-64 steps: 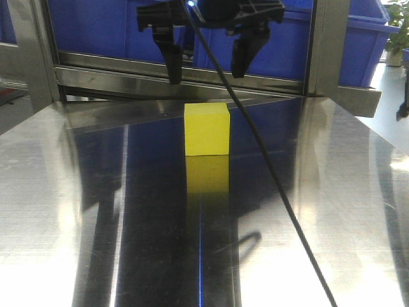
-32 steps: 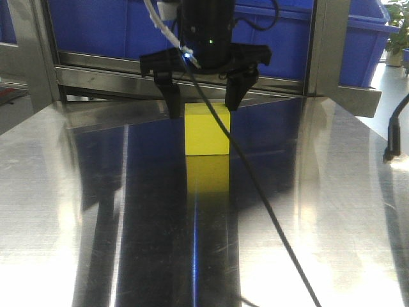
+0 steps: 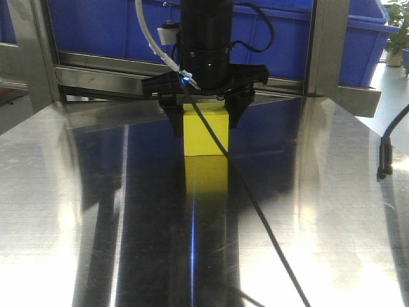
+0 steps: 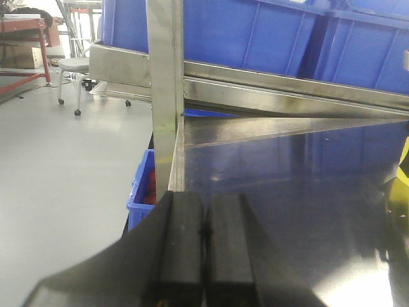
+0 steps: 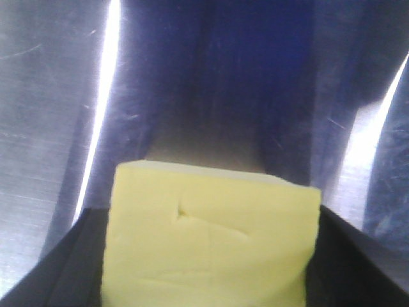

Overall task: Place yellow foam block on left shelf second layer
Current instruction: 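Close the right gripper on the cube and lift it off the table, then drive the base away from the table holding the cube in the right gripper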

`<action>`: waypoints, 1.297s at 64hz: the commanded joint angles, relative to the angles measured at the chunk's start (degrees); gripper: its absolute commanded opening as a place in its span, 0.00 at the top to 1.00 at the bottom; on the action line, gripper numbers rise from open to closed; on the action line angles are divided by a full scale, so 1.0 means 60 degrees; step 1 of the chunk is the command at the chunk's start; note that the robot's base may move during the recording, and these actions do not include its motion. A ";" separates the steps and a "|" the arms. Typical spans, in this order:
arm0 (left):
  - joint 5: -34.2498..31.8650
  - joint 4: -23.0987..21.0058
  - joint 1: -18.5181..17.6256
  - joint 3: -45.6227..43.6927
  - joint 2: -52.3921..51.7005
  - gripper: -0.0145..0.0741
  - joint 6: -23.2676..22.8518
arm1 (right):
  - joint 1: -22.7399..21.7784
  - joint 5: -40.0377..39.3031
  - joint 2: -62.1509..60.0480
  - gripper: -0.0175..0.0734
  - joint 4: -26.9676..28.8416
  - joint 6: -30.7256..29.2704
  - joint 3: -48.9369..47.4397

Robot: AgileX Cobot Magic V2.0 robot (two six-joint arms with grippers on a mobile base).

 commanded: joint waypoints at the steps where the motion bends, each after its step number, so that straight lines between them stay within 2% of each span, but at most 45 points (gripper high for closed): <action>1: -0.0818 -0.0093 0.0020 0.0263 -0.0144 0.68 -0.0037 | -0.0066 -0.0194 -0.0776 0.49 -0.0166 -0.0015 -0.0296; 4: -0.0818 -0.0093 0.0020 0.0263 -0.0144 0.68 -0.0037 | -0.0076 -0.0160 -0.0887 0.52 -0.0166 -0.0015 -0.0296; 17: -0.0818 -0.0093 0.0020 0.0263 -0.0144 0.68 -0.0037 | -0.0285 -0.0512 -0.1929 0.51 -0.0166 -0.0423 0.0346; 31: -0.0818 -0.0093 0.0020 0.0263 -0.0144 0.68 -0.0037 | -0.0940 -0.1833 -0.4204 0.51 -0.0083 -0.0958 0.3120; 38: -0.0818 -0.0093 0.0020 0.0263 -0.0144 0.68 -0.0037 | -0.1534 -0.2619 -0.5672 0.51 -0.0083 -0.1092 0.5004; 46: -0.0818 -0.0093 0.0020 0.0263 -0.0144 0.68 -0.0037 | -0.2535 -0.3400 -0.7632 0.51 -0.0083 -0.1183 0.7253; 57: -0.0818 -0.0093 0.0020 0.0263 -0.0144 0.68 -0.0037 | -0.3790 -0.3539 -0.9899 0.51 -0.0083 -0.1752 0.9307; 62: -0.0818 -0.0093 0.0020 0.0263 -0.0144 0.68 -0.0037 | -0.4124 -0.3569 -1.0978 0.51 -0.0083 -0.2176 1.0053; 72: -0.0818 -0.0093 0.0020 0.0263 -0.0144 0.68 -0.0037 | -0.4253 -0.3786 -1.3333 0.51 -0.0083 -0.3107 1.1256; 83: -0.0818 -0.0093 0.0020 0.0263 -0.0144 0.68 -0.0037 | -0.4243 -0.3924 -1.6072 0.51 -0.0083 -0.3161 1.2149</action>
